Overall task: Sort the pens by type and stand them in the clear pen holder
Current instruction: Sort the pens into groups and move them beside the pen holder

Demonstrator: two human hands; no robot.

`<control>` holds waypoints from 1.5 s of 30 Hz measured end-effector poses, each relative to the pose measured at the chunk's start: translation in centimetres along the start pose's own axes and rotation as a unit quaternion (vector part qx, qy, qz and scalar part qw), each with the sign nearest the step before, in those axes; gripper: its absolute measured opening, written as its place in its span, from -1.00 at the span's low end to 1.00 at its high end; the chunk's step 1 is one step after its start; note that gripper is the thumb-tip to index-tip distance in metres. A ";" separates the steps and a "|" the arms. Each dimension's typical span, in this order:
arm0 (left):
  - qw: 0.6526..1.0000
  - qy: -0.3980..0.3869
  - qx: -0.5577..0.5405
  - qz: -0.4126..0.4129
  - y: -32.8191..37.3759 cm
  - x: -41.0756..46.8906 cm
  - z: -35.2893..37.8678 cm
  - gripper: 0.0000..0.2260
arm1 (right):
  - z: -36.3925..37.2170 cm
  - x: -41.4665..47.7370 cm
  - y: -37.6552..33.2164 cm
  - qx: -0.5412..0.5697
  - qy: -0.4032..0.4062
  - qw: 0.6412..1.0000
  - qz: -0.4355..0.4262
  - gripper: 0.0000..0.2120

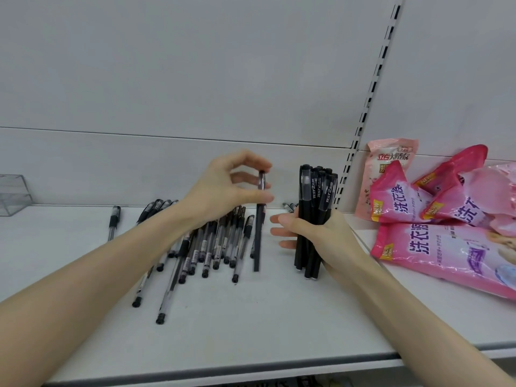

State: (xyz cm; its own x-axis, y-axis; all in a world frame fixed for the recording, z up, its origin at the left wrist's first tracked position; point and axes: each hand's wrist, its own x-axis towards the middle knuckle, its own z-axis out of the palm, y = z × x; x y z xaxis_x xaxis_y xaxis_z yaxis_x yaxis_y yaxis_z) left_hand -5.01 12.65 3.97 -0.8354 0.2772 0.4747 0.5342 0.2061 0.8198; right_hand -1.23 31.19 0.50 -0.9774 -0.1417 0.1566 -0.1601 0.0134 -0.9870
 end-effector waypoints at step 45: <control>0.887 -0.342 0.301 0.076 -3.4 4.3 11.4 -0.50 | -7.0 -1.6 -0.3 -0.079 0.159 0.984 -0.016 -0.81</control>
State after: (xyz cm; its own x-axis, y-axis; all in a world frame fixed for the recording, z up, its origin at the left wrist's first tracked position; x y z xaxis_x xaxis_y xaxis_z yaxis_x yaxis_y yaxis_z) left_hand -8.96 23.84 -0.37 -0.5828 0.8075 0.0907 0.7788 0.5233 0.3457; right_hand -0.55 38.34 0.76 -0.9612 0.1719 0.2157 -0.1864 0.1716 -0.9674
